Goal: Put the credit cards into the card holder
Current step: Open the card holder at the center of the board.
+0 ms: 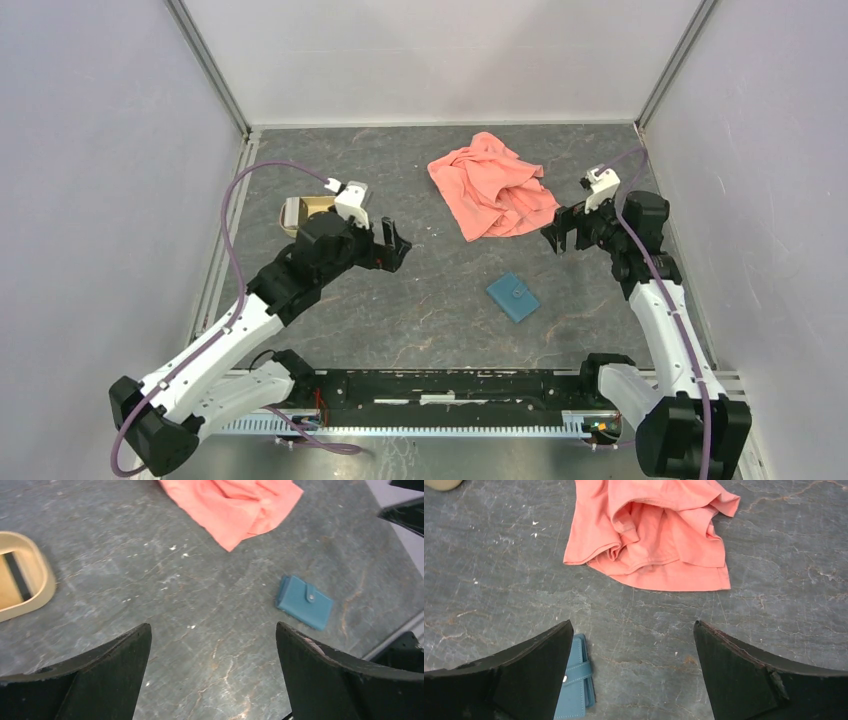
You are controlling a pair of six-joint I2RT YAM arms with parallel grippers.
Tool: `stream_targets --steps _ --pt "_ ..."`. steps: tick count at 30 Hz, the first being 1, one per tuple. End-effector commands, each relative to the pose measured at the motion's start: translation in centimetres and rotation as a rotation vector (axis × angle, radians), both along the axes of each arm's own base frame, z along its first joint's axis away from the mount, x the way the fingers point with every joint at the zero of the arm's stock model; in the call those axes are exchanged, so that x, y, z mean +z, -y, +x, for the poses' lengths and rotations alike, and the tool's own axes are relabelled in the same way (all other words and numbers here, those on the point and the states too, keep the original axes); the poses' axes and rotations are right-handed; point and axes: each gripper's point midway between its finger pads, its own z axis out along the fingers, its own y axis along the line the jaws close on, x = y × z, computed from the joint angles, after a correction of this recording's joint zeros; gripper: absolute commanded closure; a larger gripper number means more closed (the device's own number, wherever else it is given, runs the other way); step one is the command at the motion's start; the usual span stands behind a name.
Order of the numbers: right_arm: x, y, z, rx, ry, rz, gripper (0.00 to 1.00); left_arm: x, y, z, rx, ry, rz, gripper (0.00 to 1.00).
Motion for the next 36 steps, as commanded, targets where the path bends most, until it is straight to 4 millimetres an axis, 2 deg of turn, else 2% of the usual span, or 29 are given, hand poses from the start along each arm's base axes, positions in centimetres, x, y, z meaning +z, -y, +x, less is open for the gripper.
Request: stream_targets --steps 1,8,11,14,18,22,24,28,30,33,36 --pt "3.6 0.8 1.9 -0.06 0.09 0.049 0.02 3.4 3.7 -0.1 -0.108 0.078 -0.13 0.01" --pt "3.5 1.4 2.4 -0.07 0.125 0.031 0.02 2.6 8.7 -1.2 -0.217 -0.025 -0.423 0.0" --pt "2.8 -0.5 1.5 0.124 0.192 -0.034 0.02 1.4 9.8 -1.7 -0.212 -0.109 -0.551 0.0" --pt "0.8 -2.7 -0.4 0.352 0.242 -0.126 0.02 -0.5 9.9 -1.8 -0.17 -0.177 -0.629 0.0" --pt "-2.7 -4.2 -2.6 0.549 0.237 -0.267 0.02 -3.8 9.4 -1.4 -0.066 -0.274 -0.675 0.0" --pt "-7.6 -5.2 -4.4 0.649 0.072 -0.345 0.03 -6.2 9.6 -1.5 -0.016 -0.365 -0.688 0.01" --pt "-9.5 -6.1 -5.3 0.692 0.014 -0.363 0.09 -7.0 9.9 -1.6 -0.005 -0.391 -0.681 0.04" --pt "-11.8 -8.2 -8.1 0.833 -0.016 -0.424 0.23 -8.4 10.9 -1.6 0.023 -0.425 -0.666 0.11" --pt "-12.8 -8.6 -9.3 0.883 -0.015 -0.452 0.31 -9.2 11.8 -1.7 0.03 -0.442 -0.648 0.14" --pt "-13.5 -7.8 -8.6 0.837 -0.031 -0.511 0.46 -10.4 12.8 -2.1 0.031 -0.465 -0.617 0.15" --pt "-14.1 -7.8 -8.8 0.836 -0.067 -0.515 0.53 -11.3 13.6 -2.2 0.025 -0.483 -0.616 0.17"
